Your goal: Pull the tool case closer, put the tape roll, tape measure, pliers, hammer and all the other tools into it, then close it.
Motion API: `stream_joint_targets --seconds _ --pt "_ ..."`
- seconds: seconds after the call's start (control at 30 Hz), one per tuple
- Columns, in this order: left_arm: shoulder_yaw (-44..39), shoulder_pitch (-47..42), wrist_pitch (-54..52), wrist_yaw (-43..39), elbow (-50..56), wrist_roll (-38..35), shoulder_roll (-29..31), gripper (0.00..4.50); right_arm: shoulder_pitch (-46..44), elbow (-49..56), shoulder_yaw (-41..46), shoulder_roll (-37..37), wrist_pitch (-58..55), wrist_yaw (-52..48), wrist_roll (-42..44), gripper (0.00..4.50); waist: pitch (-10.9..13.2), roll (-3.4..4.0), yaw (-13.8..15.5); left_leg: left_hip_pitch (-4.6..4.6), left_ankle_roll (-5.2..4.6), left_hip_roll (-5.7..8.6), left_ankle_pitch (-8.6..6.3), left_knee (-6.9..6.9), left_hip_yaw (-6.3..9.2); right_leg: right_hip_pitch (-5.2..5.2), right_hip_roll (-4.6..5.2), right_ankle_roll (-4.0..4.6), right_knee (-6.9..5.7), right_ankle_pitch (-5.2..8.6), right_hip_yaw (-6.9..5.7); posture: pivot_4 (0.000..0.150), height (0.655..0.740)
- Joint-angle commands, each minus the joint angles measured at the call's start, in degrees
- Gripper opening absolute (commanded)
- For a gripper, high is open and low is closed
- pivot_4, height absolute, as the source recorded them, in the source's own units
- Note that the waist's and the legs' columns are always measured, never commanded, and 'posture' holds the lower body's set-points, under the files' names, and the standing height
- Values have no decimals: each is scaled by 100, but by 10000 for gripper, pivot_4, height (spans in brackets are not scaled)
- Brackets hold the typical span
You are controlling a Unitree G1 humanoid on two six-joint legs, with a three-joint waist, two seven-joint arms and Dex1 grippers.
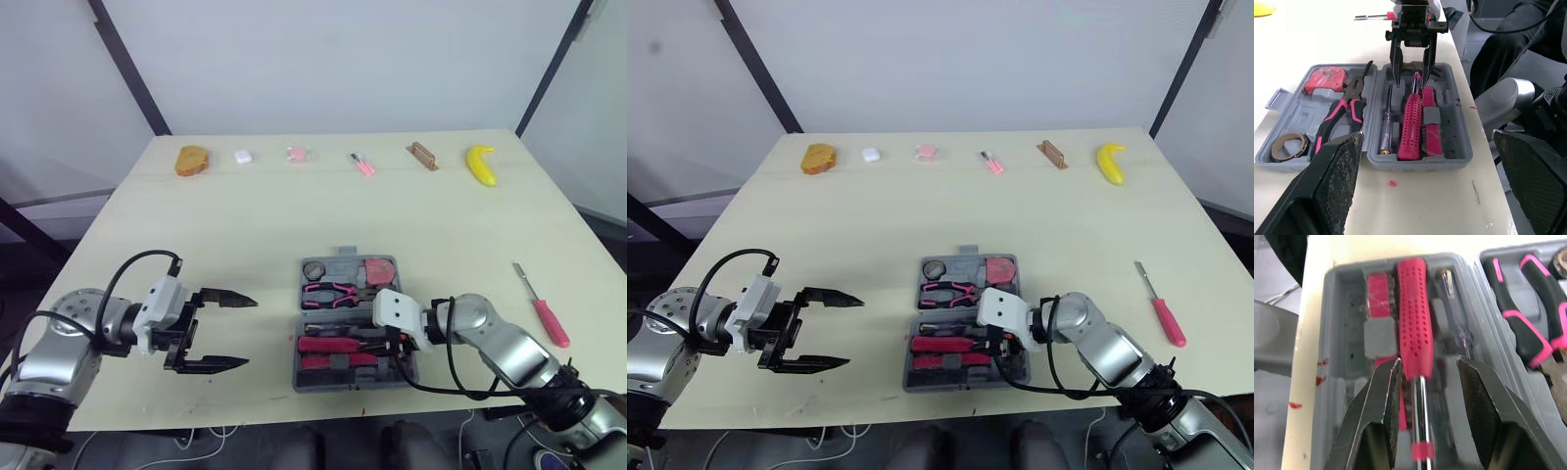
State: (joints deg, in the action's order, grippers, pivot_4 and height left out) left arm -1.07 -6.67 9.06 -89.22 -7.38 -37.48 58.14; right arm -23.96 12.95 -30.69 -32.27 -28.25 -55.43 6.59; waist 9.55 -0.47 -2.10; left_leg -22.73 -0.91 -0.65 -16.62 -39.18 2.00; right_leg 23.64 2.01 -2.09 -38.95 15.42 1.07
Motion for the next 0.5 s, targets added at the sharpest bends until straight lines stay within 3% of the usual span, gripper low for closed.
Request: stream_joint_targets --seconds 0.03,0.17,0.5 --pt "-80 -42 42 -328 35 -35 9 45000 -10 100 -61 -136 164 -145 -201 18922 0 0 5 0 0 0 0 -1 0 0 1 0 0 0 0 1500 7400" --pt "-97 -14 55 -328 37 -26 11 45000 -66 109 -58 -94 -225 -78 -289 18922 0 0 9 0 0 1 0 -2 1 0 1 0 -1 0 0 1500 7400" --pt "-95 -29 67 -328 20 2 -39 45000 -33 30 -27 104 38 -116 -347 18922 0 0 6 0 0 1 0 -2 0 -1 0 0 -1 0 0 1500 7400"
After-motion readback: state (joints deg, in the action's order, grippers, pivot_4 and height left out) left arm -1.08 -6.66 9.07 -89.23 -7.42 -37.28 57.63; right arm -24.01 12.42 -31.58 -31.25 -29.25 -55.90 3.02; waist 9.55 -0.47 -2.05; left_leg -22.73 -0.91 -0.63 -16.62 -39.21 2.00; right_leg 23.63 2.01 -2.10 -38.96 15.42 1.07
